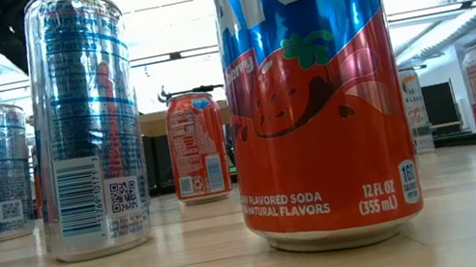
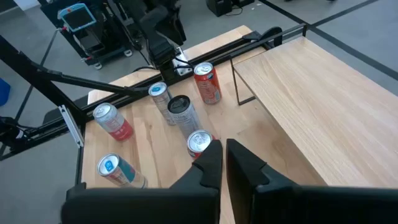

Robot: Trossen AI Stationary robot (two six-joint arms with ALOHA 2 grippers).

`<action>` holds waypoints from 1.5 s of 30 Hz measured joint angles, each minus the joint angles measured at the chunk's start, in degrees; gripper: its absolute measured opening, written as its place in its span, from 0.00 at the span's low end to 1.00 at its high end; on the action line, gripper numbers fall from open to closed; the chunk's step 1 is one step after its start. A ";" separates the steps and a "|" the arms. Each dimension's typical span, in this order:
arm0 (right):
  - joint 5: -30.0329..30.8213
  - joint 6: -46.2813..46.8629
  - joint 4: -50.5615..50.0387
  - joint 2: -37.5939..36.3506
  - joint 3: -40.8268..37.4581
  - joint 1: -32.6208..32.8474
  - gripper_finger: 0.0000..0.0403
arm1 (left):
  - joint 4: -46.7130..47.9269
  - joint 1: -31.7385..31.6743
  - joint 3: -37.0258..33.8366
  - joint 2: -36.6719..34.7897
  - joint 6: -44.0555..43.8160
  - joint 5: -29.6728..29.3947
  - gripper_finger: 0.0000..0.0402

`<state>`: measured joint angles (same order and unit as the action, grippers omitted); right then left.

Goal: Place canned beverage on shelf
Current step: Put the top left orange soda can on the shelf

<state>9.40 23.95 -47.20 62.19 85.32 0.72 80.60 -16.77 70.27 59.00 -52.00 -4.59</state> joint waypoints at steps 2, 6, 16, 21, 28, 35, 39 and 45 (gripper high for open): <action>-0.12 1.42 -0.04 0.00 0.00 0.02 0.00 | -0.07 -0.19 -0.09 0.50 0.17 -0.11 0.41; -0.33 3.69 -1.23 0.00 0.00 0.02 0.00 | -0.09 -0.12 -0.09 1.51 -0.18 -1.44 0.53; -0.39 3.92 -1.78 0.00 0.00 0.02 0.00 | 0.91 -1.61 -0.09 7.27 2.58 -7.48 0.87; -0.41 4.65 -2.01 0.00 0.00 0.02 0.00 | 0.95 -3.30 -0.09 10.85 6.41 -4.92 0.97; -0.41 5.61 -2.25 0.00 0.00 0.02 0.00 | 1.00 -4.90 -0.09 13.52 10.16 -4.28 0.99; -0.43 7.36 -5.46 0.00 0.00 0.02 0.00 | 1.12 -5.29 -5.18 11.68 13.51 -3.33 0.99; -0.45 9.53 -7.11 0.00 0.00 0.04 0.00 | 1.07 -5.23 -7.52 9.57 13.50 -3.14 0.99; -0.42 9.62 -7.45 0.00 0.00 0.06 0.00 | 0.77 -5.45 -7.66 9.15 11.94 -2.77 0.99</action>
<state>8.99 33.58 -54.65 62.19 85.32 0.78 81.37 -22.22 62.61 68.15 -40.06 -7.36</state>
